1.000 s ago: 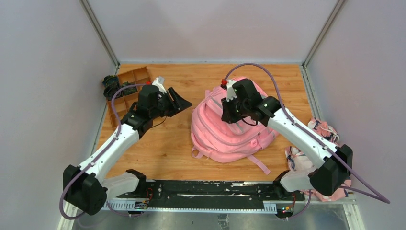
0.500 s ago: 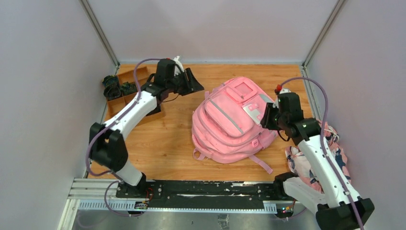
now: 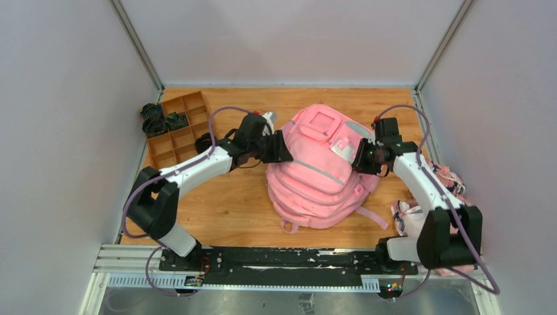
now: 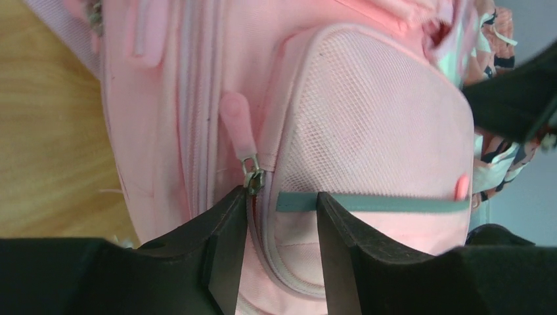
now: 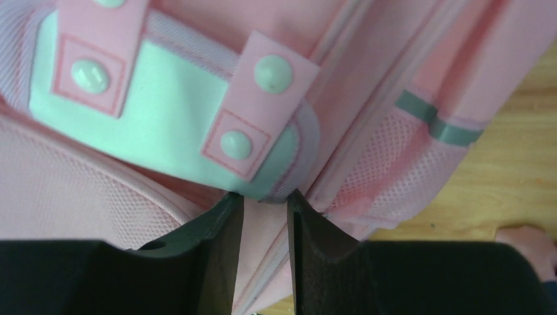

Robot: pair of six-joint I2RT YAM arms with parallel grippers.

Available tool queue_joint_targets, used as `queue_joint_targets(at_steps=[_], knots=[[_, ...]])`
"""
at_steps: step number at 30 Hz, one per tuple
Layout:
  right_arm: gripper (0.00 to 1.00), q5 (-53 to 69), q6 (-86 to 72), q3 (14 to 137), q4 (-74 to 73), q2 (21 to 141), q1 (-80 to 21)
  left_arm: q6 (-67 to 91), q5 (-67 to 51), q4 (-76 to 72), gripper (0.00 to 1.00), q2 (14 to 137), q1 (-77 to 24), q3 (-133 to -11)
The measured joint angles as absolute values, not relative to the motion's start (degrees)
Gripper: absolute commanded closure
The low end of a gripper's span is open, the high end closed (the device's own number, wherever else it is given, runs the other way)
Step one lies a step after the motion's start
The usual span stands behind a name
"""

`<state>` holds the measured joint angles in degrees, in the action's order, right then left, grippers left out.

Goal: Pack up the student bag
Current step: Adjust the student bag at the center of the board.

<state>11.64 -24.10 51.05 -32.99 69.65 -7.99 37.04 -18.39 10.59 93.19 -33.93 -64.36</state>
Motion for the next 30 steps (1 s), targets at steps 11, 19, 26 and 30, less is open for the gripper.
queue_joint_targets(at_steps=[11,19,26,30], knots=[[0.58,16.9,-18.3,78.1,-31.8,96.1,-7.4,42.9,-15.6,14.3,0.49,73.5,-51.2,-50.1],[0.5,10.8,-17.4,77.1,-35.0,85.1,-7.4,34.6,-3.9,26.1,0.46,64.9,-49.5,-58.5],[0.56,10.7,-20.1,66.9,-35.6,68.3,-11.7,27.0,2.3,29.1,0.47,66.9,-47.6,-59.5],[0.59,7.5,-27.6,61.8,-35.5,61.8,-27.8,28.9,2.3,29.9,0.46,68.6,-45.1,-59.5]])
